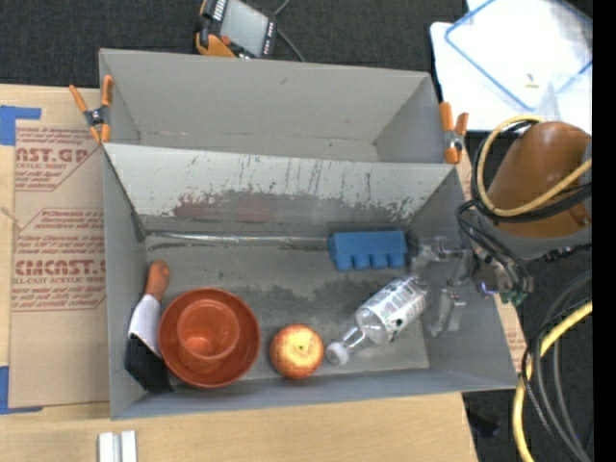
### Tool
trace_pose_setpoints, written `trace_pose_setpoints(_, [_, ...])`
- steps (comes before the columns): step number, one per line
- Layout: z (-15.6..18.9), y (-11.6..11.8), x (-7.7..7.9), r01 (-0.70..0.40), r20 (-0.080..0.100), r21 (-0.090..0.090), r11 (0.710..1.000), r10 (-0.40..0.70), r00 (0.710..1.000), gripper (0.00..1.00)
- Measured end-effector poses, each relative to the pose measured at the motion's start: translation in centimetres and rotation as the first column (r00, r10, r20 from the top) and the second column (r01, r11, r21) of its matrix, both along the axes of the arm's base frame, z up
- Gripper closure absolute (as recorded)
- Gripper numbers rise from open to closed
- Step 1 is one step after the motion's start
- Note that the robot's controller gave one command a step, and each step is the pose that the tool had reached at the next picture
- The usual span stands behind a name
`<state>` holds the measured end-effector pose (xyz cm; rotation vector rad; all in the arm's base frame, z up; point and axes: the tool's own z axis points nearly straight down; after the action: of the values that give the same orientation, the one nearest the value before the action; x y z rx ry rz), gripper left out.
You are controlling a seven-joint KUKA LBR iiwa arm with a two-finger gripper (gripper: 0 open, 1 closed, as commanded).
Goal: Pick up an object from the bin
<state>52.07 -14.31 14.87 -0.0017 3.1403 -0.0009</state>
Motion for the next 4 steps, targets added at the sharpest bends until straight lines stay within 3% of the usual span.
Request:
trace_pose_setpoints(1, [0.0, 0.0, 0.0, 0.0, 0.0, 0.0, 1.0, 0.0, 1.0, 0.0])
trace_pose_setpoints(2, [-8.2, 1.2, -0.4, 0.084, -0.005, 0.003, 0.996, -0.084, 0.996, 0.0])
trace_pose_setpoints(3, [-6.9, 3.3, -0.1, 0.015, 0.012, -0.002, 1.0, -0.015, 1.0, 0.0])
trace_pose_setpoints(4, [-5.1, 3.1, -0.2, 0.024, -0.005, 0.002, 1.0, -0.024, 1.0, 0.0])
